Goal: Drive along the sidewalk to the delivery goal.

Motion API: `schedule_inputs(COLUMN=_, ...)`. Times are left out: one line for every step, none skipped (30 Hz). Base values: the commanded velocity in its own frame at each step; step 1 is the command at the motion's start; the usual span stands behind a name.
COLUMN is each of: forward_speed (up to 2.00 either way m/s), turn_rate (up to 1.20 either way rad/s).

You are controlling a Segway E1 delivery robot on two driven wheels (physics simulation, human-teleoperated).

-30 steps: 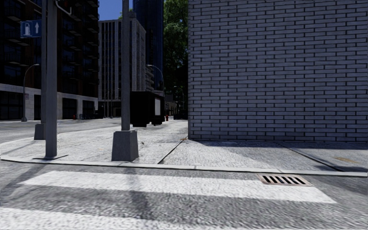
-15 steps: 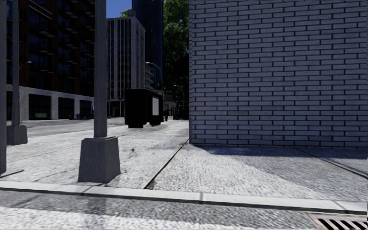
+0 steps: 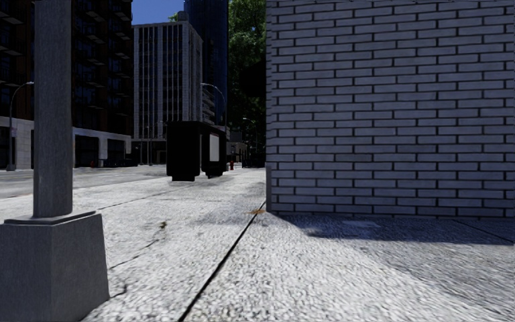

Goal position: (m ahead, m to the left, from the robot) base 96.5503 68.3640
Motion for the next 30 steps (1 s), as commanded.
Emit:
schedule_inputs(forward_speed=1.96, turn_rate=0.00)
schedule_inputs(forward_speed=1.82, turn_rate=0.00)
schedule_inputs(forward_speed=1.63, turn_rate=0.00)
schedule_inputs(forward_speed=1.63, turn_rate=0.00)
schedule_inputs(forward_speed=1.50, turn_rate=0.00)
schedule_inputs(forward_speed=1.41, turn_rate=0.00)
schedule_inputs(forward_speed=1.41, turn_rate=0.00)
schedule_inputs(forward_speed=1.37, turn_rate=0.00)
schedule_inputs(forward_speed=1.32, turn_rate=0.00)
schedule_inputs(forward_speed=1.25, turn_rate=0.00)
schedule_inputs(forward_speed=1.25, turn_rate=0.00)
schedule_inputs(forward_speed=1.20, turn_rate=0.04)
schedule_inputs(forward_speed=1.16, turn_rate=0.14)
schedule_inputs(forward_speed=1.12, turn_rate=0.44)
schedule_inputs(forward_speed=1.12, turn_rate=0.47)
schedule_inputs(forward_speed=1.12, turn_rate=0.47)
schedule_inputs(forward_speed=1.12, turn_rate=0.47)
schedule_inputs(forward_speed=1.12, turn_rate=0.47)
schedule_inputs(forward_speed=1.12, turn_rate=0.46)
schedule_inputs(forward_speed=1.12, turn_rate=0.46)
schedule_inputs(forward_speed=1.12, turn_rate=0.46)
schedule_inputs(forward_speed=1.12, turn_rate=0.46)
schedule_inputs(forward_speed=1.12, turn_rate=0.46)
schedule_inputs(forward_speed=1.12, turn_rate=0.46)
schedule_inputs(forward_speed=1.12, turn_rate=0.46)
schedule_inputs(forward_speed=1.12, turn_rate=0.47)
schedule_inputs(forward_speed=1.12, turn_rate=0.49)
schedule_inputs(forward_speed=1.12, turn_rate=0.57)
schedule_inputs(forward_speed=1.12, turn_rate=0.57)
schedule_inputs(forward_speed=1.12, turn_rate=0.60)
